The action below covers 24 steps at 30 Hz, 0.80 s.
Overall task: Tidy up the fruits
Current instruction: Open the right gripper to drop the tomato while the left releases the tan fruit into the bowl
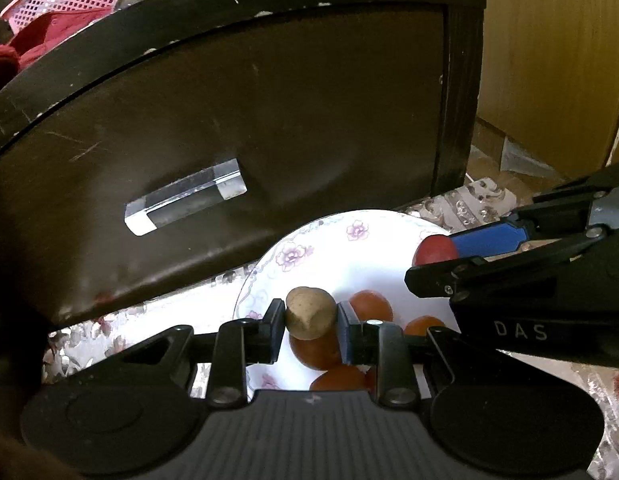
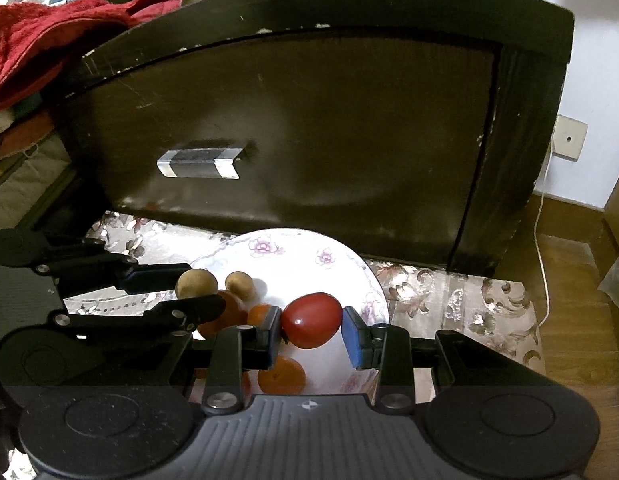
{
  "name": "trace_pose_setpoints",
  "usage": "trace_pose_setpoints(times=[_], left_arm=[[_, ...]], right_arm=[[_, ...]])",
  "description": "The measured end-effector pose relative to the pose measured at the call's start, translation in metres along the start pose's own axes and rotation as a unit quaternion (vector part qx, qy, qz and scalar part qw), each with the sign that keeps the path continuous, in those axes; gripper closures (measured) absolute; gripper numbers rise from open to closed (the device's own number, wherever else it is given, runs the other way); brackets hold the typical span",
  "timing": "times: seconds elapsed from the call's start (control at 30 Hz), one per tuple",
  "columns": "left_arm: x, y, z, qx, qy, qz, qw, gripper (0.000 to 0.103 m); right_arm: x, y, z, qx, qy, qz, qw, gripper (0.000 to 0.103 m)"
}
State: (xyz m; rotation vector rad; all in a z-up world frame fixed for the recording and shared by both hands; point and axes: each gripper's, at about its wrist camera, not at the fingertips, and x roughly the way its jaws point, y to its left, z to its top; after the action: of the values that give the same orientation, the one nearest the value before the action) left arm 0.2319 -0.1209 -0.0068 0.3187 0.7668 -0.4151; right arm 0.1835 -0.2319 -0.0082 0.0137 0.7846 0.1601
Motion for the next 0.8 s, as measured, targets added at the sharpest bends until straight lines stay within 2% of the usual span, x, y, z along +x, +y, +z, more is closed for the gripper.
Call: trace_pose_setpoints(times=[0.8], left_arm=[[0.0008,0.0016,0.0,-0.009,0.002,0.004,1.0,0.066]], right_arm=[[0.0047,-0.0038,-0.002,0.009,0.001,0.005,1.0,0.07]])
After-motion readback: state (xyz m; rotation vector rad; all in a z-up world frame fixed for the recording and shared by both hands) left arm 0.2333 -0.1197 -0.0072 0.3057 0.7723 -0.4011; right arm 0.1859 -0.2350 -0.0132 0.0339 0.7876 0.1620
